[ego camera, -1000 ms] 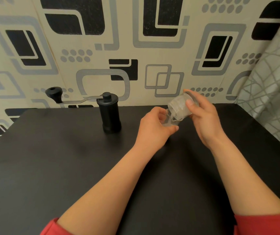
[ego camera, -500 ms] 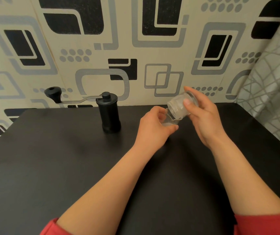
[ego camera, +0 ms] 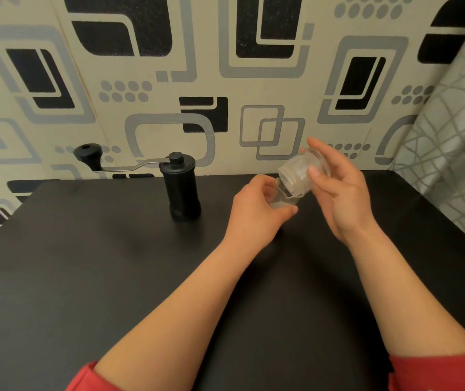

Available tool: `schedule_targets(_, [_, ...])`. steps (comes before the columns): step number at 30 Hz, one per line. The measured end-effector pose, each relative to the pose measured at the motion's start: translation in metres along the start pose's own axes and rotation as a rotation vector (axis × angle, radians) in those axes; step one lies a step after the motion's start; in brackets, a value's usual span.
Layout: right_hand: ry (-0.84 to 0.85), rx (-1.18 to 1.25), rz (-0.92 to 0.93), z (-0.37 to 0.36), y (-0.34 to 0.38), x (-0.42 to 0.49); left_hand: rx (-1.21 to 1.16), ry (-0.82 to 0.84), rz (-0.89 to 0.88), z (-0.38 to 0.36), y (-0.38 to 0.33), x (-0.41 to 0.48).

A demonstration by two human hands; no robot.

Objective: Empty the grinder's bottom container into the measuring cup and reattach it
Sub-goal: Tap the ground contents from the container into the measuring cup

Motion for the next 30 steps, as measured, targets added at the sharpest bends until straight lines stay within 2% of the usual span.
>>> schedule_targets(9, [0.012, -0.013, 0.044, 0.0004, 0.0006, 0.0007, -0.013, -0.005, 0.001, -0.0007, 0.0001, -0.0005])
schedule_targets(24, [-0.04, -0.21, 0.026, 0.0025, -0.0026, 0.0034, 0.0, 0.004, 0.005, -0.0008, -0.0006, -0.0018])
schedule_targets(30, [0.018, -0.123, -0.006, 0.0049, -0.0016, 0.0038, -0.015, 0.0, 0.02, 0.0002, -0.0005, -0.0017])
Point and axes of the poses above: each hand's wrist, its own x-axis towards the middle knuckle, its own z-axis out of the back of the hand, y = z × x, the point moved 1 cm from there along x, towards the middle knuckle, and after that the axes turned 4 degrees about y, right-handed, at the moved point
